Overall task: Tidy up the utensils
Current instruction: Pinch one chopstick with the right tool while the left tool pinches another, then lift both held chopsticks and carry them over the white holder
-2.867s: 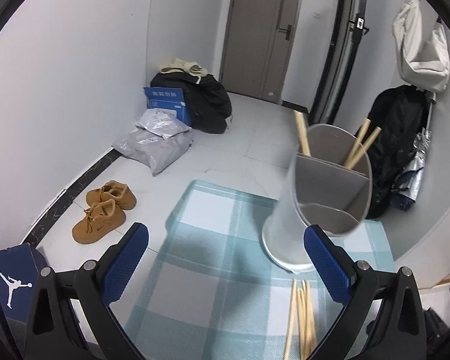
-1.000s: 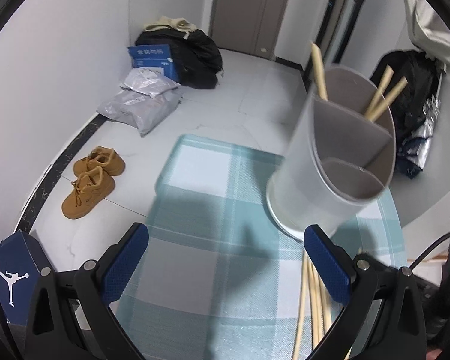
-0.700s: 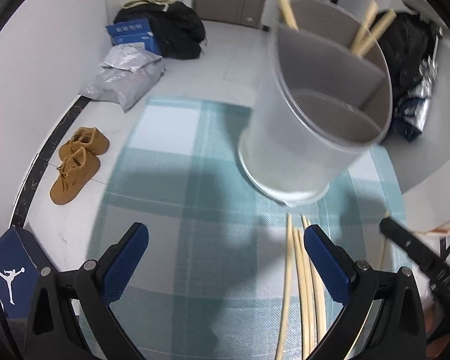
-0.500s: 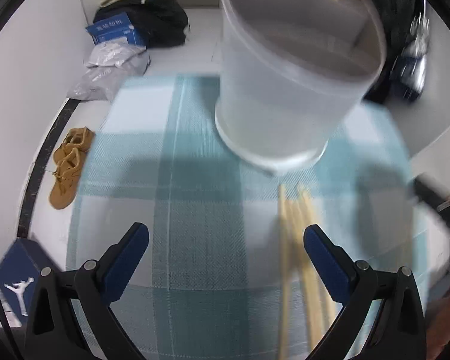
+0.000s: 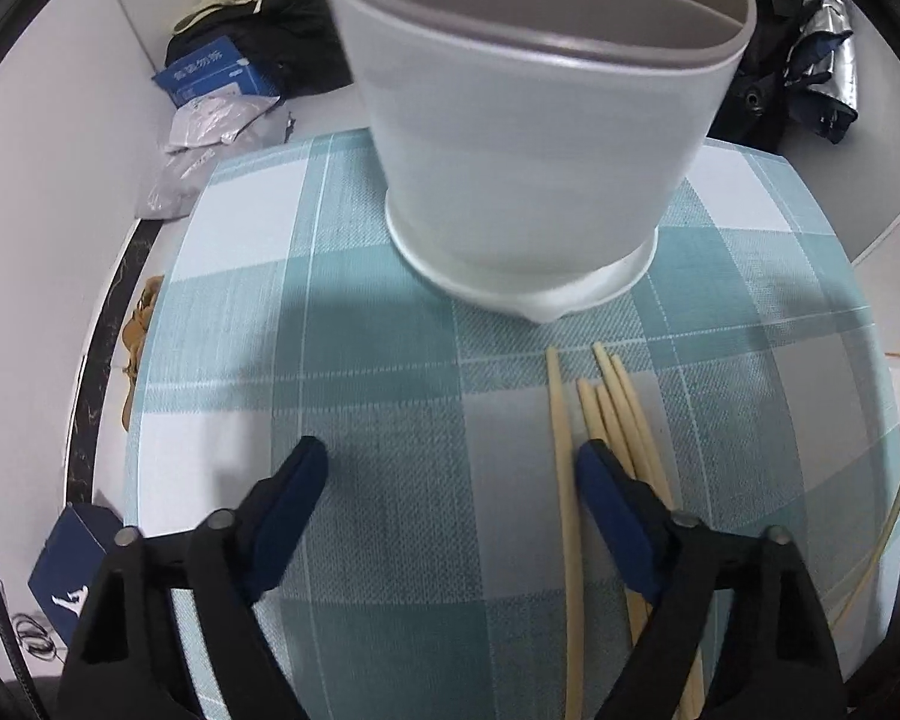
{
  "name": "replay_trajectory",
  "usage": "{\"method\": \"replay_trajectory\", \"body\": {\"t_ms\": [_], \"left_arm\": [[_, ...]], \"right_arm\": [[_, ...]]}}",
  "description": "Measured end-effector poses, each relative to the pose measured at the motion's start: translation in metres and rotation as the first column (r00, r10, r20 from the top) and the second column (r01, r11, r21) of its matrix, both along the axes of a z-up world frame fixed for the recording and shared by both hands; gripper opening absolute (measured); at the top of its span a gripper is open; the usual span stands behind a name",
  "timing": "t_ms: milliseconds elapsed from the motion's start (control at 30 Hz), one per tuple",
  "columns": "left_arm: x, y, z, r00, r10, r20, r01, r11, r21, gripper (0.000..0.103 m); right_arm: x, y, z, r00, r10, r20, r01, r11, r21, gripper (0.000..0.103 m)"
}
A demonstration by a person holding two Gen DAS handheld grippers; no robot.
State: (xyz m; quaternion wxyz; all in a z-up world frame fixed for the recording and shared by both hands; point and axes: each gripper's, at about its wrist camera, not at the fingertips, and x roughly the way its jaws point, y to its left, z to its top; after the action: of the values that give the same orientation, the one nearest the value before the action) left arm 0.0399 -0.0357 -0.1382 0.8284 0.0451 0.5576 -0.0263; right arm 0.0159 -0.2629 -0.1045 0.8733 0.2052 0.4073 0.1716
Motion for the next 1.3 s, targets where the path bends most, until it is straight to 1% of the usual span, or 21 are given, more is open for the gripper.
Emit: {"method": "replay_trajectory", "body": {"t_ms": [33,133,167,267,333,400,567,633,800,1000,1133,1300], "left_arm": [[0.001,0.000,0.001,1.000,-0.006,0.000,0.006,1.000,-0.001,0.068],[0.004,-0.004,0.003,1.000,-0.016,-0.003,0.016,1.000,-0.007,0.050],[0.006,-0.006,0.003,1.000,-0.017,-0.004,0.017,1.000,-0.007,0.047],[0.009,-0.013,0.003,1.000,-0.023,0.001,0.023,1.000,-0.001,0.032],[0.011,-0.018,0.002,0.999,-0.038,0.010,0.038,0.999,-0.010,0.013],[0.012,-0.019,0.002,1.000,-0.021,0.008,0.021,0.999,-0.026,0.004],[0.010,-0.019,0.003,1.000,0.015,0.011,-0.015,1.000,-0.012,0.002],[0.007,-0.016,0.008,1.000,0.024,0.009,-0.024,0.999,-0.033,0.002],[-0.004,-0.010,0.029,0.997,0.041,0.064,-0.037,0.997,-0.071,0.001],[-0.030,-0.004,0.062,0.987,0.031,0.158,-0.013,0.993,-0.119,0.001],[-0.044,-0.009,0.076,0.983,0.030,0.184,-0.001,0.988,-0.154,0.001],[-0.042,-0.006,0.090,0.974,0.033,0.223,0.008,0.984,-0.179,0.001]], "right_arm": [[0.000,-0.001,0.000,1.000,0.000,0.002,0.000,1.000,0.002,0.005],[0.000,-0.002,0.001,1.000,0.004,0.007,-0.004,1.000,0.014,0.005],[-0.001,-0.003,0.002,1.000,0.003,0.010,-0.003,1.000,0.018,0.005],[-0.001,-0.003,0.005,1.000,0.003,0.024,-0.003,1.000,0.018,0.005],[-0.001,-0.003,0.007,0.999,0.005,0.034,-0.005,1.000,0.023,0.005],[-0.001,-0.005,0.008,0.999,-0.002,0.040,0.001,1.000,0.023,0.005],[-0.002,-0.007,0.011,0.998,-0.010,0.054,0.008,0.999,0.033,0.005],[-0.003,-0.006,0.013,0.998,-0.010,0.060,0.008,1.000,0.026,0.005],[-0.009,-0.003,0.017,0.996,-0.009,0.084,0.008,1.000,0.016,0.005],[-0.024,0.004,0.027,0.991,-0.007,0.134,0.007,1.000,0.000,0.005],[-0.035,0.008,0.034,0.985,-0.007,0.173,0.009,1.000,-0.014,0.005],[-0.049,0.015,0.044,0.976,-0.011,0.219,0.020,0.999,-0.039,0.005]]}}
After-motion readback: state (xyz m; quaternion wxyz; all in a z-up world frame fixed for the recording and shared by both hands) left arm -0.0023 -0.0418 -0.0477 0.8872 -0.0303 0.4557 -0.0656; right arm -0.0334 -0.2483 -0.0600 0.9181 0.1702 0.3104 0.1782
